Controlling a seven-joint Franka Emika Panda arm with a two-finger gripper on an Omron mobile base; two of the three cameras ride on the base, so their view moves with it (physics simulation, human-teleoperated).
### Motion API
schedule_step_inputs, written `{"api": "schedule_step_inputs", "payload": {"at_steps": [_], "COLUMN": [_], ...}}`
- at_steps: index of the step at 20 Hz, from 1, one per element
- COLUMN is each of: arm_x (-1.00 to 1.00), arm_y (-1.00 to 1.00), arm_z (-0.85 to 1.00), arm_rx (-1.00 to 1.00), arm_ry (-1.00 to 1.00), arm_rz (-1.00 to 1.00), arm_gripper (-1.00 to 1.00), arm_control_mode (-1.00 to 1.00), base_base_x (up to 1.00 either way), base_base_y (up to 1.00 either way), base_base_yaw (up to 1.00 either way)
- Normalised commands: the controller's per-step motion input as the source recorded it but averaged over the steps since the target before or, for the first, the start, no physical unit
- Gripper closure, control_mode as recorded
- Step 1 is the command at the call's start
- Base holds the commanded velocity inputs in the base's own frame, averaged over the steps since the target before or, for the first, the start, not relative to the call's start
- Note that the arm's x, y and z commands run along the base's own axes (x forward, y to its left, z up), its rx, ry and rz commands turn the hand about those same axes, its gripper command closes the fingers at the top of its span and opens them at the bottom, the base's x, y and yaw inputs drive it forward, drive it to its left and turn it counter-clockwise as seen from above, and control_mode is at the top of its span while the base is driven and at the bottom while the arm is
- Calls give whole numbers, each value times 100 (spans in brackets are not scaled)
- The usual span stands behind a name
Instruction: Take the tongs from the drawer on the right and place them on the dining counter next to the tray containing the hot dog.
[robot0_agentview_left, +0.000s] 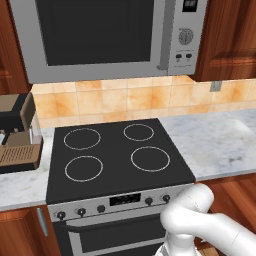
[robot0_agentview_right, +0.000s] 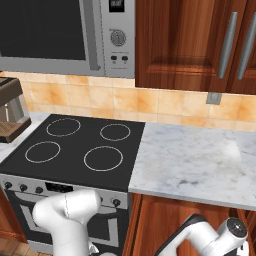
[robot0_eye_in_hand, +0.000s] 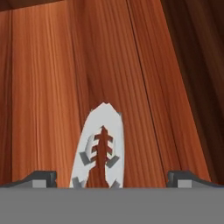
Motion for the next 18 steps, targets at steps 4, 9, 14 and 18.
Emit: {"api": "schedule_step_inputs", "payload": {"at_steps": [4,9,14,18], "arm_x": [-11,-4,0,0], "arm_y": [6,31,8,14], "arm_z": [0,0,0,0], "arm_rx": [0,-4,0,-2], "arm_ry": [-1,0,0,0], "arm_rz": [0,0,0,-1], "arm_gripper": [-100,-100,-100,-100], "arm_control_mode": [-100,-100,-100,-100], "base_base_x": [0,0,0,0], "base_base_y": [0,0,0,0], "base_base_yaw": [0,0,0,0]}}
